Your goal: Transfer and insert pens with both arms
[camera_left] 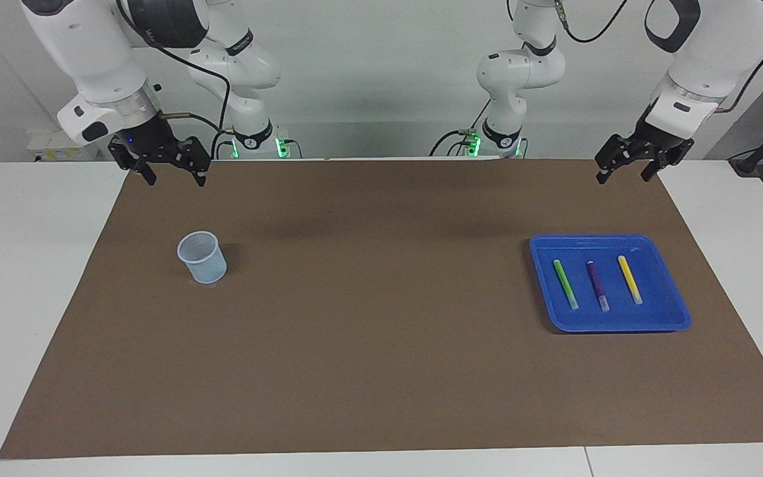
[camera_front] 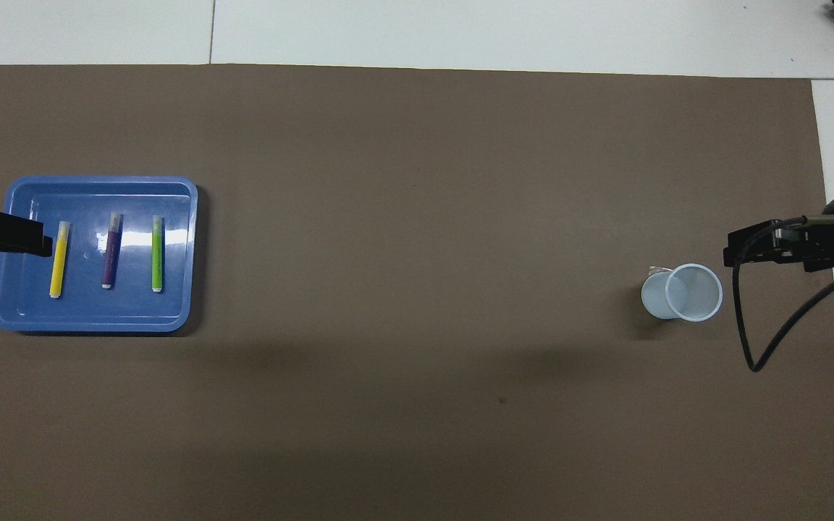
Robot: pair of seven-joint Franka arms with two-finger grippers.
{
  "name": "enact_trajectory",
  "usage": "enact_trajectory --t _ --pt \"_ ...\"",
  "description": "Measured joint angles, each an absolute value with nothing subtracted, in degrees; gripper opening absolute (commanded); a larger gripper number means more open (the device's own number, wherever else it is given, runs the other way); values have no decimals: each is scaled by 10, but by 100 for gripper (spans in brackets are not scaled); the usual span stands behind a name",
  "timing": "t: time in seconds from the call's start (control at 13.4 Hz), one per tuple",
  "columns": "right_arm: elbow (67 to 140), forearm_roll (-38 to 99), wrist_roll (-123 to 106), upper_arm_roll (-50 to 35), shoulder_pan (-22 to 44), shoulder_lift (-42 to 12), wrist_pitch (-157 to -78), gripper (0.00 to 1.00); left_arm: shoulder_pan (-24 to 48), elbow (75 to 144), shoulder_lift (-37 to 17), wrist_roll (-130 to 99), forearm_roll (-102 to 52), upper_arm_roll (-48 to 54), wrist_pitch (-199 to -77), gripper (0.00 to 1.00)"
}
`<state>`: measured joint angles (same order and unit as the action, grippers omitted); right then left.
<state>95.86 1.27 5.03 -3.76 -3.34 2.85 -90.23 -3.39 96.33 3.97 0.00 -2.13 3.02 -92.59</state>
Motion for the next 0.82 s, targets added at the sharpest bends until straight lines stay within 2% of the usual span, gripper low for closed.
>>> enact_trajectory --t 0.82 --pt "959 13 50 -38 -33 29 -902 100 -37 963 40 0 -21 30 -932 100"
